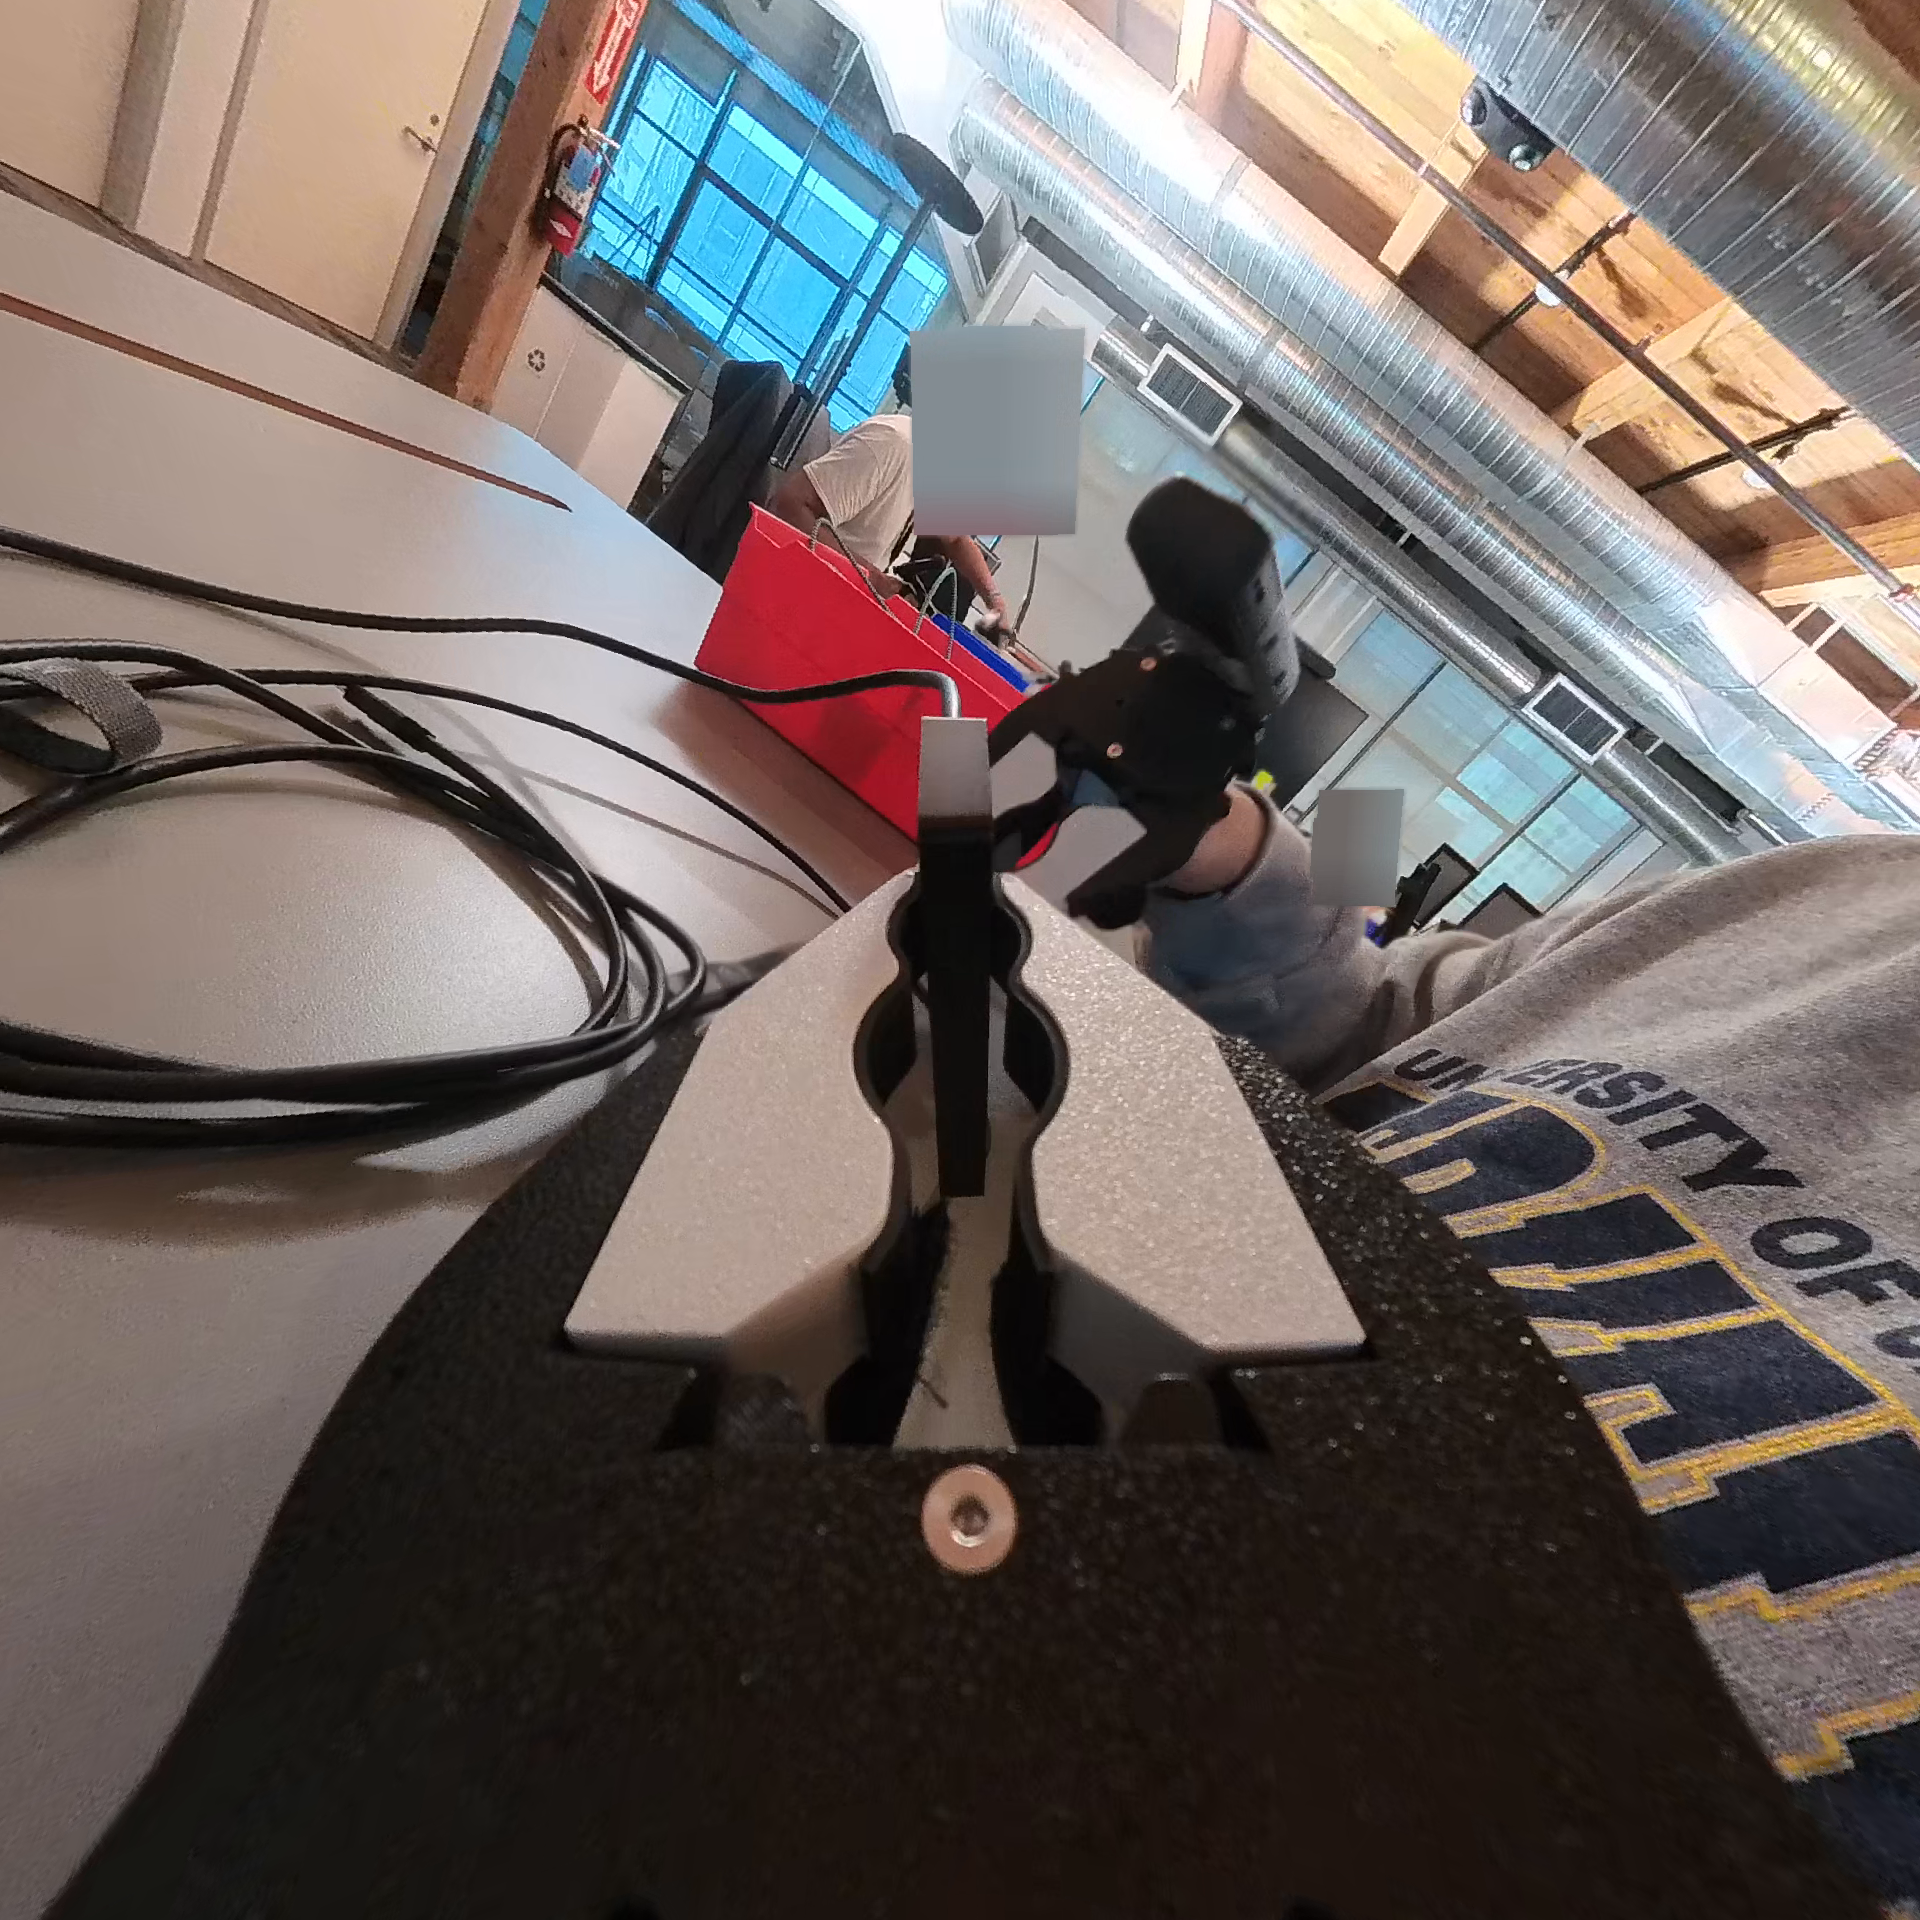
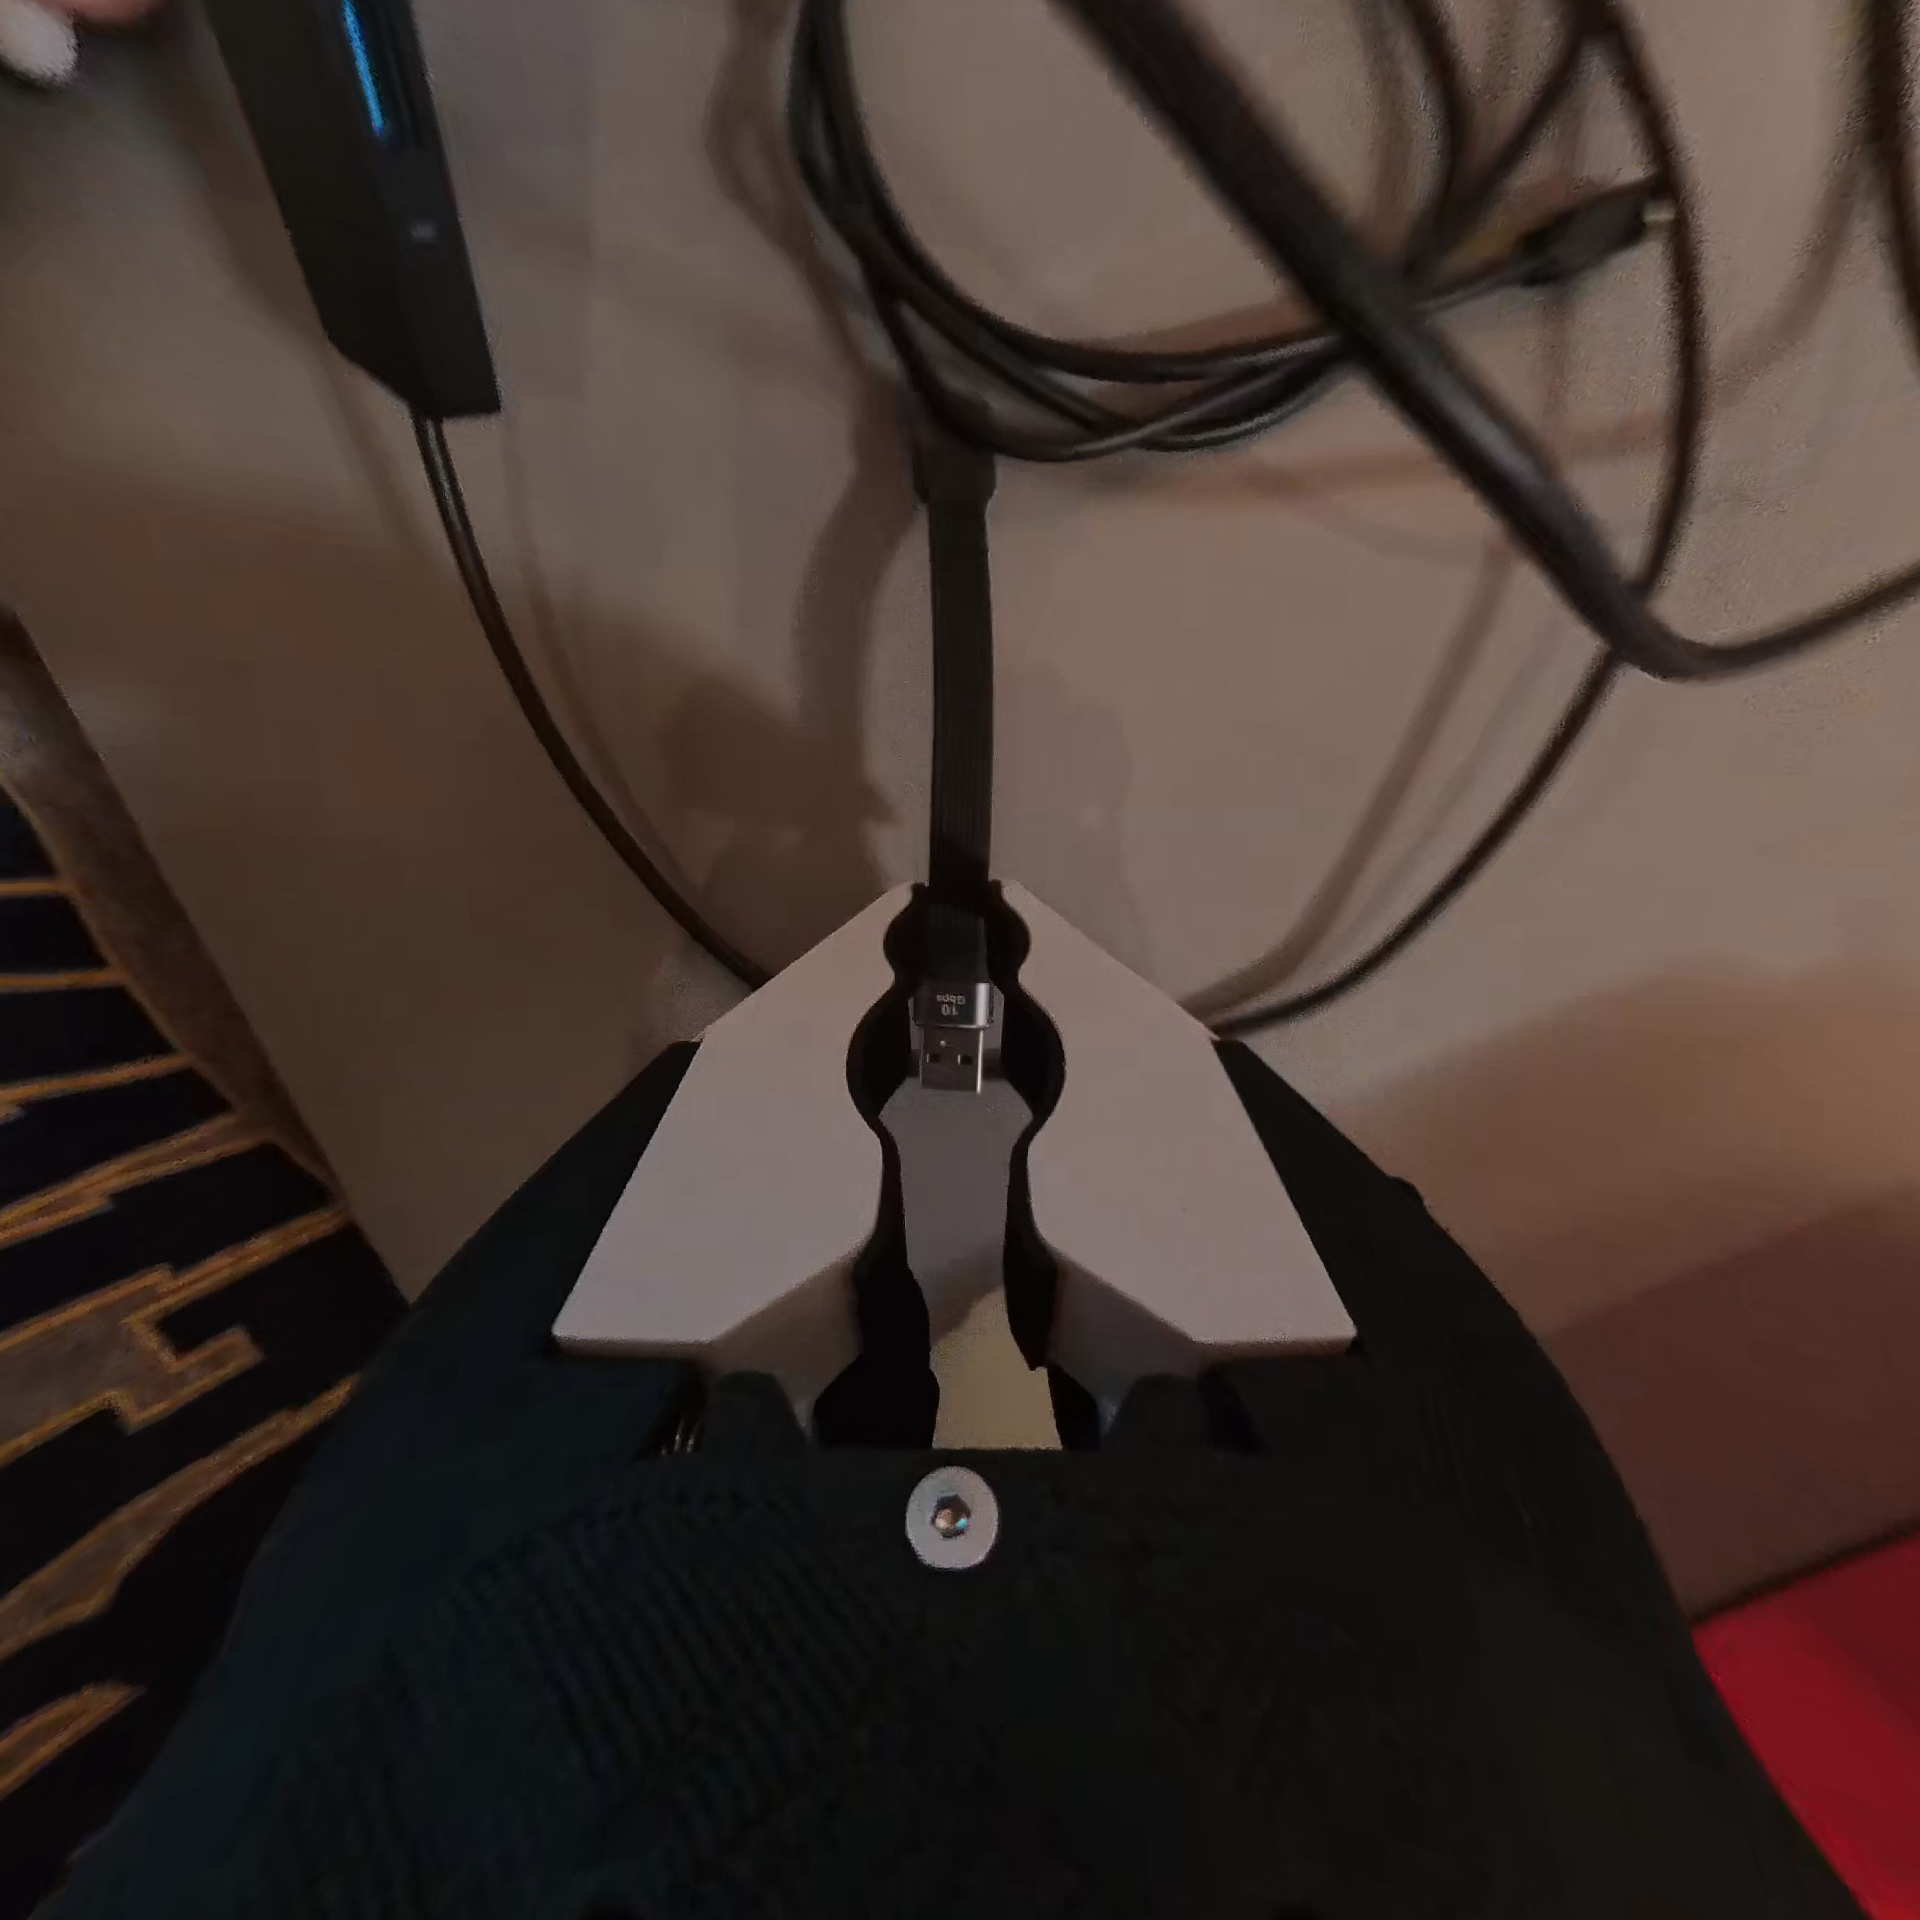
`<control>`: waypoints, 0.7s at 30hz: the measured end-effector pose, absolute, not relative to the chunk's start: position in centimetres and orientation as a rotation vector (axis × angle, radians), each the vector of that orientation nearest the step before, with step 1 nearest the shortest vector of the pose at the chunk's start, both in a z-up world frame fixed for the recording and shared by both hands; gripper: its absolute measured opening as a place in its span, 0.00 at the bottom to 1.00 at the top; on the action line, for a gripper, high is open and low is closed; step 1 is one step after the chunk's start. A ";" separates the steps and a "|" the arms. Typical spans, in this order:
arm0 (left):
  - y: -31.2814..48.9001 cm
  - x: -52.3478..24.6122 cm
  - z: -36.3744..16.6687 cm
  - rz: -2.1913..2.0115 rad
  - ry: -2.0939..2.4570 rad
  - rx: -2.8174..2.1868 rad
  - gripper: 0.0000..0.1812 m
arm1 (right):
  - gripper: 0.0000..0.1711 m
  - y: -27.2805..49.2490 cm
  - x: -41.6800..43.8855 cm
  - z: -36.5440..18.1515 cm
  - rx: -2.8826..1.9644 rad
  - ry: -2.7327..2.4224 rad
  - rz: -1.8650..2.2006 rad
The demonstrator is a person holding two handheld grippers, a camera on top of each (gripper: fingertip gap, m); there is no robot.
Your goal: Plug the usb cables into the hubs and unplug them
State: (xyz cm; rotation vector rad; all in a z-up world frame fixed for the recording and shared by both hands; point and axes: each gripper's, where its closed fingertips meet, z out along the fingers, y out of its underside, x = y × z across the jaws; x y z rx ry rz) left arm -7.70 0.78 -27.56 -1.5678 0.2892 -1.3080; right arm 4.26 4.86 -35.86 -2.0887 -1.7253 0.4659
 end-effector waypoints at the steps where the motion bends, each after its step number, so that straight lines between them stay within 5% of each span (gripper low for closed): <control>1: 0.8 -7.7 -27.6 -1.308 0.289 -1.568 0.05 | 0.05 5.3 4.7 -35.1 -2.099 -1.664 0.467; 8: 0.8 -7.7 -27.5 -1.313 0.289 -1.566 0.04 | 0.05 5.9 10.6 -35.0 -2.270 -1.397 0.348; 14: 0.8 -7.7 -27.5 -1.315 0.289 -1.566 0.04 | 0.19 4.8 11.1 -36.0 -2.338 -1.262 0.500; 21: 0.7 -7.7 -27.6 -1.315 0.291 -1.567 0.05 | 0.22 2.4 12.4 -37.3 -2.416 -1.326 0.529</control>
